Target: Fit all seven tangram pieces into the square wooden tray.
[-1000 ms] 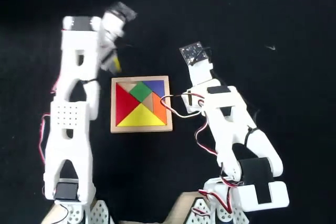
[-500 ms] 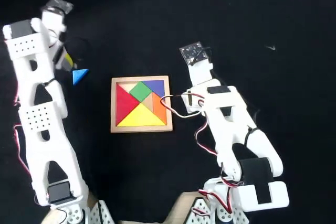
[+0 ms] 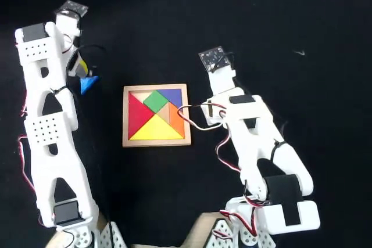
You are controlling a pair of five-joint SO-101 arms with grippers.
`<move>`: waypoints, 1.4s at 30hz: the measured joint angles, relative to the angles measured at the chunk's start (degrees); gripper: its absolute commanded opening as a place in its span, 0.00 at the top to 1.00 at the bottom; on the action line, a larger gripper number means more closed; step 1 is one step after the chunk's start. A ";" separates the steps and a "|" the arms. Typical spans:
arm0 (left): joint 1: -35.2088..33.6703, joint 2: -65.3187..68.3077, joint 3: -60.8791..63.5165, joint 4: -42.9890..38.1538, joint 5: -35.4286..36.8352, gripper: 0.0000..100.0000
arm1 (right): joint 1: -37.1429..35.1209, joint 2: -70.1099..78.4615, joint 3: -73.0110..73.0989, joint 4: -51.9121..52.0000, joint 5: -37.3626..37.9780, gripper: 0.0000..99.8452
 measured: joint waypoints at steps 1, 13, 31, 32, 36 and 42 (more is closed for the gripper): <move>-0.26 0.44 0.00 -1.32 0.97 0.79 | 0.00 0.00 0.00 0.00 0.00 0.99; 3.69 5.80 -0.35 2.02 1.49 0.79 | 0.00 0.00 0.00 0.00 0.00 0.99; 4.57 -1.93 13.71 6.68 -5.80 0.85 | 0.00 0.00 0.00 0.00 0.00 0.99; 3.87 -3.43 16.09 6.68 -5.98 0.85 | 0.00 0.00 0.00 0.00 0.00 0.99; 1.49 -11.69 27.16 6.68 -10.37 0.85 | 0.00 0.00 0.00 0.00 0.00 0.99; 0.18 -26.64 43.60 6.68 -15.21 0.83 | 0.00 0.00 0.00 0.00 0.00 0.99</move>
